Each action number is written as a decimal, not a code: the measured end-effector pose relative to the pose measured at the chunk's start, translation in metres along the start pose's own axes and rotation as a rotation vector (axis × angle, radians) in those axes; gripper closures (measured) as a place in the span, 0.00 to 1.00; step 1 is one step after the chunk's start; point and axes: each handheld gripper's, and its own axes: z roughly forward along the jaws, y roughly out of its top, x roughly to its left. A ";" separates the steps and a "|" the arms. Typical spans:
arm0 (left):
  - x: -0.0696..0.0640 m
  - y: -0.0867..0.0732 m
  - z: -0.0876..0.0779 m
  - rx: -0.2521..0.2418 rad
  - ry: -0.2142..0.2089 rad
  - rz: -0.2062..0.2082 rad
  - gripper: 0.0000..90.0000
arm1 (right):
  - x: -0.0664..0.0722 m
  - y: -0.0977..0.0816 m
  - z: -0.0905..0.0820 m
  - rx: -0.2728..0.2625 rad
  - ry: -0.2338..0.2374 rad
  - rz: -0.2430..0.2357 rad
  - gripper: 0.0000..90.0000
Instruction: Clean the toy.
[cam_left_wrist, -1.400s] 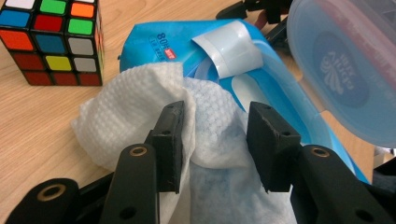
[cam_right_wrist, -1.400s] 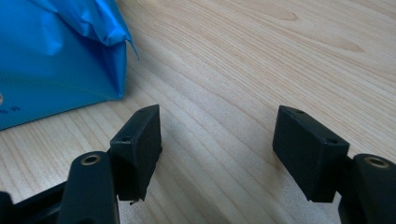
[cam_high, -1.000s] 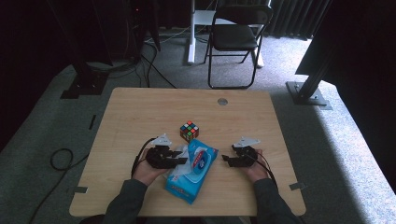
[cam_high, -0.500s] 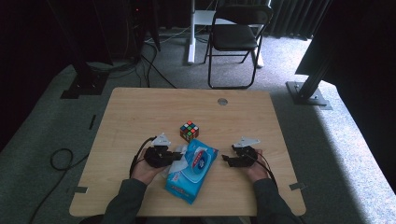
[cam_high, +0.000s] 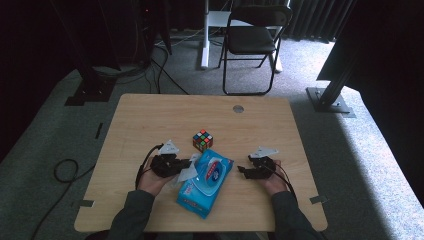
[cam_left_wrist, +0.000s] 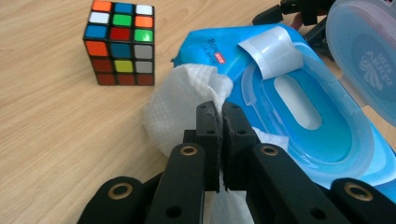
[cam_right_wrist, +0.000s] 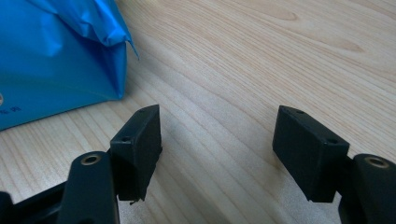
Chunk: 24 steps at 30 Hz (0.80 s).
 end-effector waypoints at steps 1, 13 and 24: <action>0.001 0.000 -0.001 -0.001 0.002 0.001 0.97 | 0.000 0.000 0.000 0.000 0.000 0.000 0.36; 0.008 0.001 -0.007 -0.025 0.043 -0.008 0.97 | 0.001 0.000 0.000 0.001 -0.002 0.004 0.36; 0.012 0.003 -0.011 -0.035 0.062 -0.007 0.97 | 0.001 0.004 0.001 0.018 -0.009 0.014 0.37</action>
